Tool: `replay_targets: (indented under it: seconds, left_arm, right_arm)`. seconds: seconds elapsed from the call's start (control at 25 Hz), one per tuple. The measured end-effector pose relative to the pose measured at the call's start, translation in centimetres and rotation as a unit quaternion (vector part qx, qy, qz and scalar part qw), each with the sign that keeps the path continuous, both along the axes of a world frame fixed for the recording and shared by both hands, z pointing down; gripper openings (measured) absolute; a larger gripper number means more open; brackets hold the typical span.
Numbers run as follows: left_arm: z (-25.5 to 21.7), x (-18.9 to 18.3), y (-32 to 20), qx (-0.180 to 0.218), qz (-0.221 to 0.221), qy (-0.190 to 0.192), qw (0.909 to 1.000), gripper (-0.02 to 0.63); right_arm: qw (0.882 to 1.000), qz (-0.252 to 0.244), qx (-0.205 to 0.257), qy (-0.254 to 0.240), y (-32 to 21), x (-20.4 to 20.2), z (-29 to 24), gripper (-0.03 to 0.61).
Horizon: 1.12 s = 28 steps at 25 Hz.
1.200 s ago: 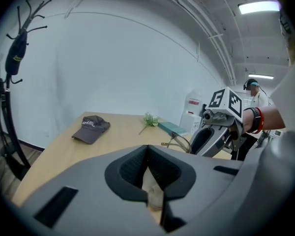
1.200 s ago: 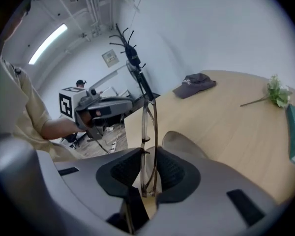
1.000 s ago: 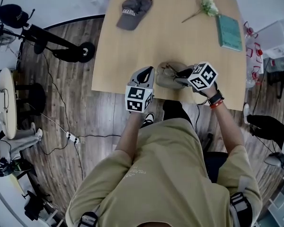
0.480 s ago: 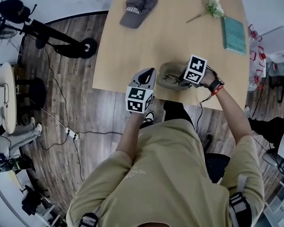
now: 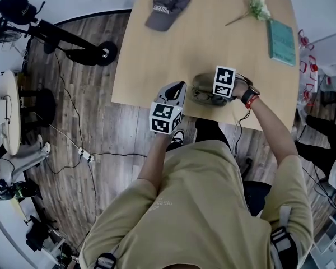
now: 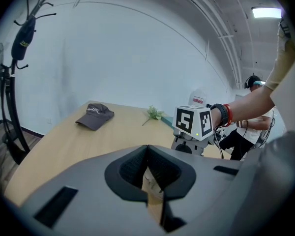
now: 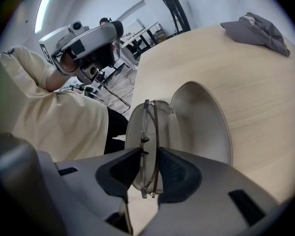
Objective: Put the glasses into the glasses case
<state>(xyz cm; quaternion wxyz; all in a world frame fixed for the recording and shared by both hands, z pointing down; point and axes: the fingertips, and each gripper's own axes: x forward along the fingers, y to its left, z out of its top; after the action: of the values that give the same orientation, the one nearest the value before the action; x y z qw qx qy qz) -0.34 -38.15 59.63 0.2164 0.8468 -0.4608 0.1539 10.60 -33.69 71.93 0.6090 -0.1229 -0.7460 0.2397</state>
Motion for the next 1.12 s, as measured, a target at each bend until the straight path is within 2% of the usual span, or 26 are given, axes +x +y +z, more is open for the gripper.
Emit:
replay_targets:
  seconds: [0.28, 0.44, 0.48, 0.76, 0.96, 1.12]
  left_arm:
    - [0.9, -0.4, 0.6, -0.008, 0.001, 0.002, 1.0, 0.023]
    - [0.7, -0.8, 0.5, -0.007, 0.001, 0.003, 1.0, 0.023]
    - [0.7, -0.9, 0.5, -0.007, 0.0, 0.003, 1.0, 0.023]
    - [0.5, -0.8, 0.6, -0.004, 0.007, 0.003, 1.0, 0.023]
    - [-0.3, -0.7, 0.9, 0.003, 0.017, 0.004, 0.9998, 0.023]
    - [-1.3, -0.6, 1.0, 0.013, 0.028, 0.006, 0.9995, 0.023]
  right_arm:
    - [1.0, 0.001, -0.007, 0.024, 0.2, -0.5, 1.2, 0.148]
    - [0.999, -0.009, 0.001, 0.036, 0.3, -0.5, 1.4, 0.241]
    - [0.999, -0.011, 0.004, 0.036, 0.3, -0.5, 1.4, 0.243]
    - [0.999, 0.022, 0.041, 0.012, -1.3, -0.5, 0.0, 0.23]
    - [0.995, 0.071, 0.071, -0.01, -1.8, -0.4, -2.0, 0.201]
    - [0.986, 0.128, 0.095, -0.038, -1.9, -0.5, -4.0, 0.185]
